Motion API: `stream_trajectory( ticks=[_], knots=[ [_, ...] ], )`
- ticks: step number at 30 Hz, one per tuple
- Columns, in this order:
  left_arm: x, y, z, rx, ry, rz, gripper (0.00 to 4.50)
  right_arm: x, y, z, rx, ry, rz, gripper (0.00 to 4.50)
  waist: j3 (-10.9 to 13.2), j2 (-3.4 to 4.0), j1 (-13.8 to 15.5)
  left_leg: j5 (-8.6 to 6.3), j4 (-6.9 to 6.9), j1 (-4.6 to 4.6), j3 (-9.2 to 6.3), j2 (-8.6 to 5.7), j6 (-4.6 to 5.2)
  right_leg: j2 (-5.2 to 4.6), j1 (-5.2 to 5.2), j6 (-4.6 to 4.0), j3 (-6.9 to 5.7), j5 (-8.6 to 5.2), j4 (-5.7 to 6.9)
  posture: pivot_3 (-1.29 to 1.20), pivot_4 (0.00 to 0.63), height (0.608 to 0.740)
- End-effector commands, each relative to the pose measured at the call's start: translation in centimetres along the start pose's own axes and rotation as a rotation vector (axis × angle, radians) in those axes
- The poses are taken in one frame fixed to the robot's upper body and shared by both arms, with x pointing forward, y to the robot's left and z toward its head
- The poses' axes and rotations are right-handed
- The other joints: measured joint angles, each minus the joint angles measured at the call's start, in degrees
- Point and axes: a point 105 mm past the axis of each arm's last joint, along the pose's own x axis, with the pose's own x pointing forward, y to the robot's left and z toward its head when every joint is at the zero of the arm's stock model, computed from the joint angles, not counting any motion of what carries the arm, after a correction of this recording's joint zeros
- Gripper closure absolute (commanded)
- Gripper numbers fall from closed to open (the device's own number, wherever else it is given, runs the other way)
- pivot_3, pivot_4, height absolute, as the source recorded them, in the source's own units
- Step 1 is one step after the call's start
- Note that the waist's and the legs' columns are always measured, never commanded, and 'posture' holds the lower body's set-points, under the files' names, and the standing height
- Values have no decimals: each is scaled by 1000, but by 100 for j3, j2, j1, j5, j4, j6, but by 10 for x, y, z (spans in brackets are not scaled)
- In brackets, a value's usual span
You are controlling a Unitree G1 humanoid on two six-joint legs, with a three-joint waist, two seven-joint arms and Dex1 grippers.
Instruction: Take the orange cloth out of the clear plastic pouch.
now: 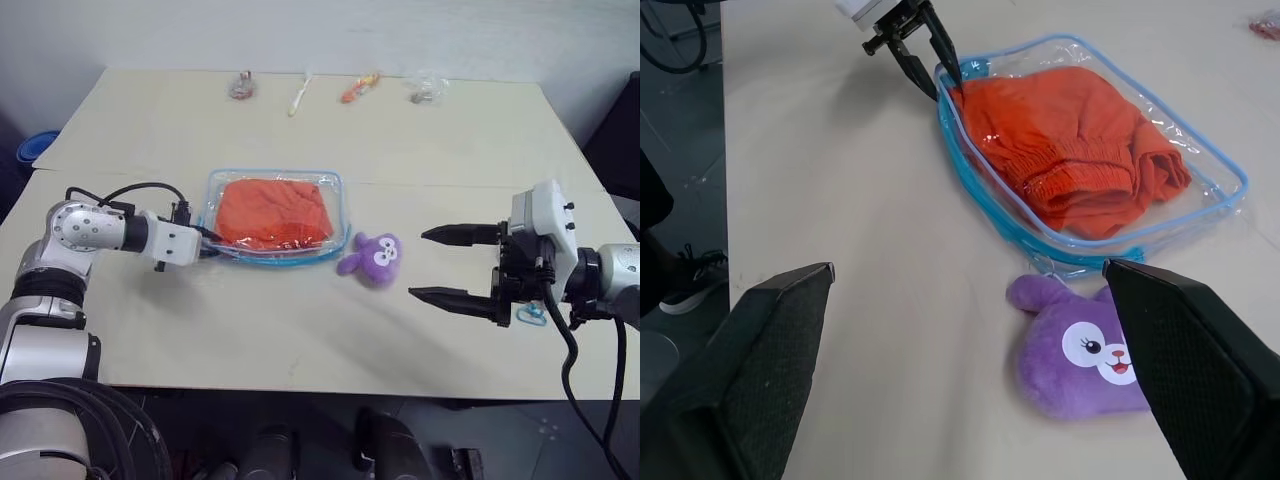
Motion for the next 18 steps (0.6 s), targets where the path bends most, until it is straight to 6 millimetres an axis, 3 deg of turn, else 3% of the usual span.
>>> stream_trajectory(
  ticks=[1, 7, 11, 15, 18],
  knots=[
    [-12, 14, 3, 5, -5, 62, 1983, 0, -1, 4, -30, -19, -6, 0, 0, 0, 1, 0, 0, 0, 0, 0, 0, 0, 0, 0, 0, 0, 0, 0, 150, 740],
    [-27, 15, 7, -105, -46, 67, 196, 9, -9, -12, -70, 44, -72, 0, 0, 0, -15, 0, 1, 0, 0, 1, 0, 0, 0, 0, 0, 0, 1, 0, 150, 740],
    [-53, 2, 35, -369, -172, -27, 196, 24, -16, -27, -94, 70, -146, 0, 0, 0, -124, 0, -1, 0, 1, 6, 0, 0, -6, 0, 2, 0, 4, 0, 150, 740],
    [-80, -17, 82, -608, -271, -184, 196, 43, -18, -41, -117, 89, -194, 0, 2, -1, -196, -1, -3, -3, -24, 28, -1, -1, -21, 0, 16, 0, 7, 0, 150, 740],
    [-87, -18, 114, -695, -357, -227, 196, 62, -18, -53, -154, 114, -225, 0, 4, 4, -141, -1, -2, 4, -25, 34, -1, -4, -17, 0, 28, 0, 12, 0, 150, 740]
  ],
)
